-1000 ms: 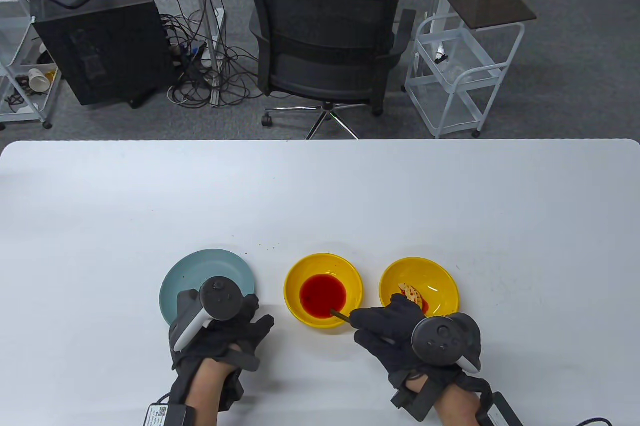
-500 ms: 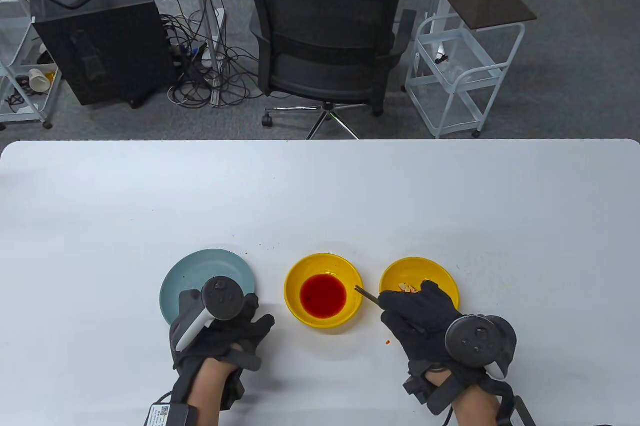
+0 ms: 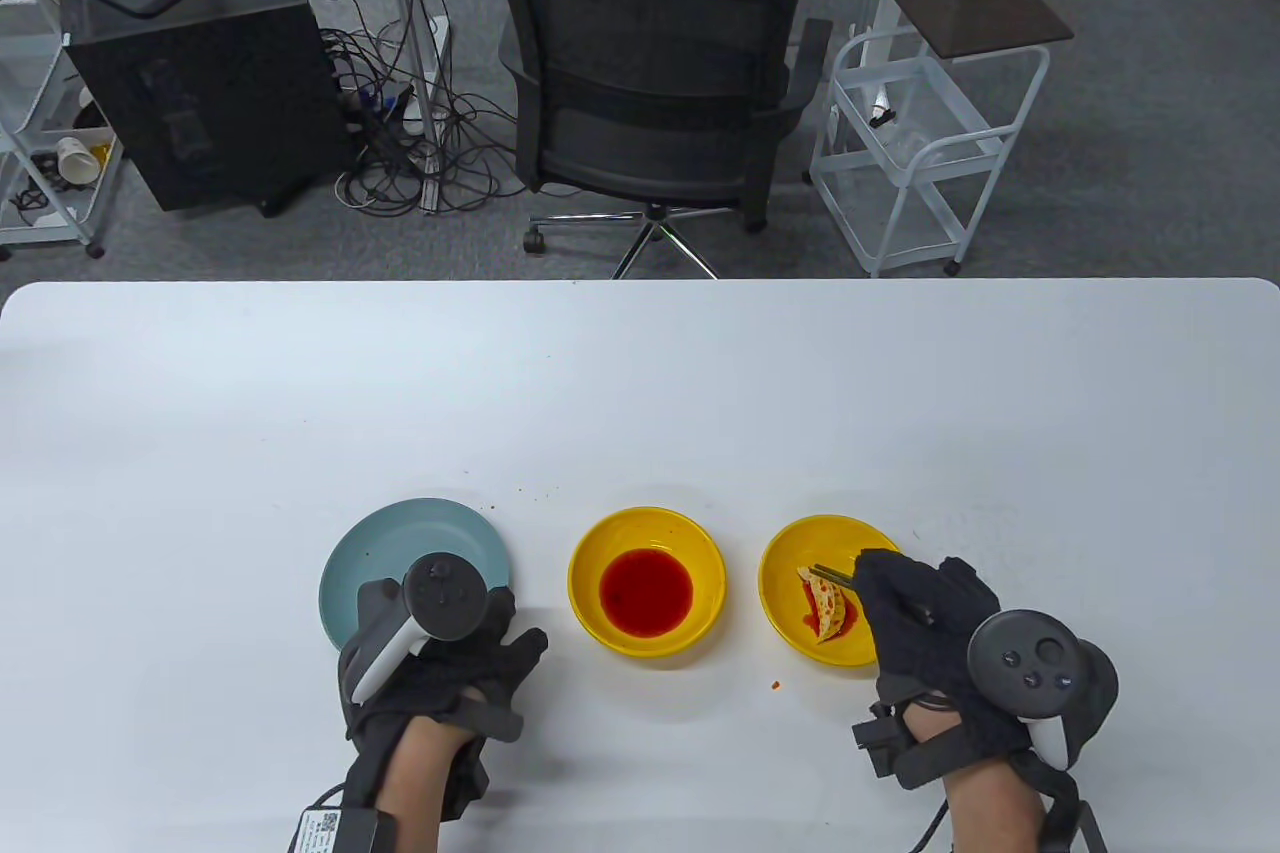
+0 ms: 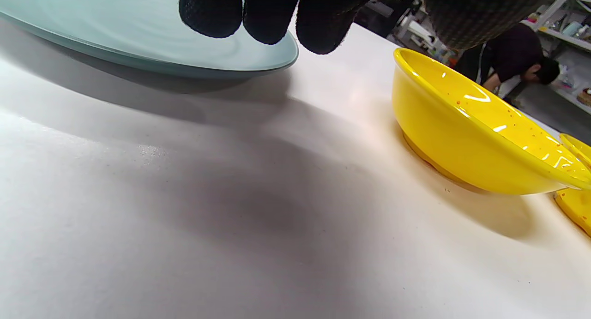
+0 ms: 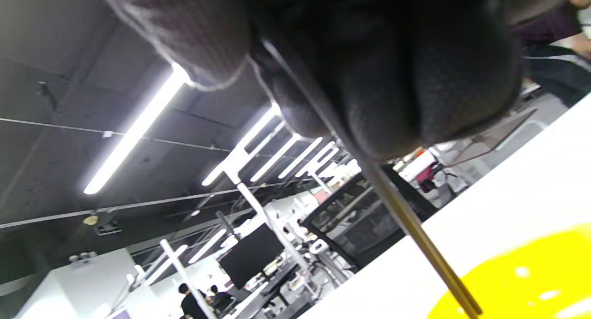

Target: Dip chopsticks into soy sauce and dot onto dumpling

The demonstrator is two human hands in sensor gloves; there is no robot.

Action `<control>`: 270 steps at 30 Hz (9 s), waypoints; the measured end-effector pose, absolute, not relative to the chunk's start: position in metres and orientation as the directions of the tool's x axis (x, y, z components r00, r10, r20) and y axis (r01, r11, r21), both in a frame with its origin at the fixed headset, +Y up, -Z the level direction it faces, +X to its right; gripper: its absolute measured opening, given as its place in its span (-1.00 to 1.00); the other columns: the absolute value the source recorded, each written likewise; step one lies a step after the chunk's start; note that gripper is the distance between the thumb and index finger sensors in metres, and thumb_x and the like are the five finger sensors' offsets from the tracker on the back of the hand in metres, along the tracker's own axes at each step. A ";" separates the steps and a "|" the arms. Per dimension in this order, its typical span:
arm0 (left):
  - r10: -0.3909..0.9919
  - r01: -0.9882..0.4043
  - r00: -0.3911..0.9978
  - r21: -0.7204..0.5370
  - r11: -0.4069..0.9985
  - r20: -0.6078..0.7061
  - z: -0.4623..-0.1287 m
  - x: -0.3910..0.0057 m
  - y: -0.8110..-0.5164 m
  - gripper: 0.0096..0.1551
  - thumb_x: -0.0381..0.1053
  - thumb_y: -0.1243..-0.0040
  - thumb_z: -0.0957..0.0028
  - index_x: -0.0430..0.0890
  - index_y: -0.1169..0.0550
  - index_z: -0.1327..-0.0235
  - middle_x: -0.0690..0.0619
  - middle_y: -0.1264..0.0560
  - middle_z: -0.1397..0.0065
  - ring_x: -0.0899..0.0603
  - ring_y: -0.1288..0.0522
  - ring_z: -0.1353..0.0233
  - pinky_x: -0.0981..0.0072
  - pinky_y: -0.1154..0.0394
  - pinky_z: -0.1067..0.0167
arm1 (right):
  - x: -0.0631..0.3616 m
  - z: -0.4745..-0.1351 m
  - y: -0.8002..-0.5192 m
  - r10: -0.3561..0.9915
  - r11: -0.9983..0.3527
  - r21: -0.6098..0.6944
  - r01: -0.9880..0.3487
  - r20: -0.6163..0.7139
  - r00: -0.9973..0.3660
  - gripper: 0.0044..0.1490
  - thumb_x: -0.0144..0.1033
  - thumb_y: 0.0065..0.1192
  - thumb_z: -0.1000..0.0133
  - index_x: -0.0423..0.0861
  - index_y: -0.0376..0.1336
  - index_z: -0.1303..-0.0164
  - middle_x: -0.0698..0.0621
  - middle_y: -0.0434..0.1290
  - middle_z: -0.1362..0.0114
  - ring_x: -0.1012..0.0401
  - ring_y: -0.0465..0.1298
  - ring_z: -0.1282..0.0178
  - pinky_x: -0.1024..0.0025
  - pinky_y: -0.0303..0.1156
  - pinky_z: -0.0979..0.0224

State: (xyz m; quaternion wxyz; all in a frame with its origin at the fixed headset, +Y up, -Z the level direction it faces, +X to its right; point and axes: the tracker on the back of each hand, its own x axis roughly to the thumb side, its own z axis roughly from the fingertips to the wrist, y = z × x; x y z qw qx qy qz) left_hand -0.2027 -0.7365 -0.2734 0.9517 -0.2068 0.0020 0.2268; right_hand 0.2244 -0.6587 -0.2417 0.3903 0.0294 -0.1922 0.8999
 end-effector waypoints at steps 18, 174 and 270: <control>0.431 -0.435 0.896 -0.390 0.811 -0.102 -0.274 -0.205 -0.736 -0.06 0.43 -0.08 -0.05 -0.07 -0.32 -0.59 -0.10 -0.19 -0.69 -0.43 -0.23 -0.61 -0.53 0.01 -0.44 | 0.230 -0.245 -0.665 0.712 -0.631 -0.325 -0.705 0.117 -0.692 -0.36 0.04 0.26 0.01 -0.20 0.53 0.01 -0.26 0.74 0.01 -0.18 0.72 0.17 -0.42 0.28 -0.40; 0.342 -0.341 0.939 -0.037 0.939 0.041 -0.271 -0.195 -0.715 -0.05 0.39 -0.15 -0.02 0.01 -0.24 -0.63 0.00 -0.01 -0.75 -0.37 0.00 -0.73 -0.43 0.06 -0.50 | 0.171 -0.251 -0.702 0.337 -0.941 0.052 -0.333 0.121 -0.934 0.09 0.25 0.10 0.00 0.00 -0.20 -0.60 -0.22 -0.24 -0.72 -0.35 -0.02 -0.63 -0.58 -0.31 -0.49; 0.430 -0.414 0.900 -0.166 0.895 0.074 -0.269 -0.182 -0.725 -0.09 0.38 -0.15 -0.01 -0.05 -0.35 -0.57 -0.07 -0.16 -0.70 -0.41 -0.23 -0.62 -0.49 -0.01 -0.46 | 0.154 -0.243 -0.699 0.449 -0.893 0.161 -0.420 0.276 -0.850 0.02 0.23 0.11 0.01 -0.08 -0.01 -0.57 -0.29 -0.11 -0.69 -0.36 0.07 -0.59 -0.59 -0.28 -0.47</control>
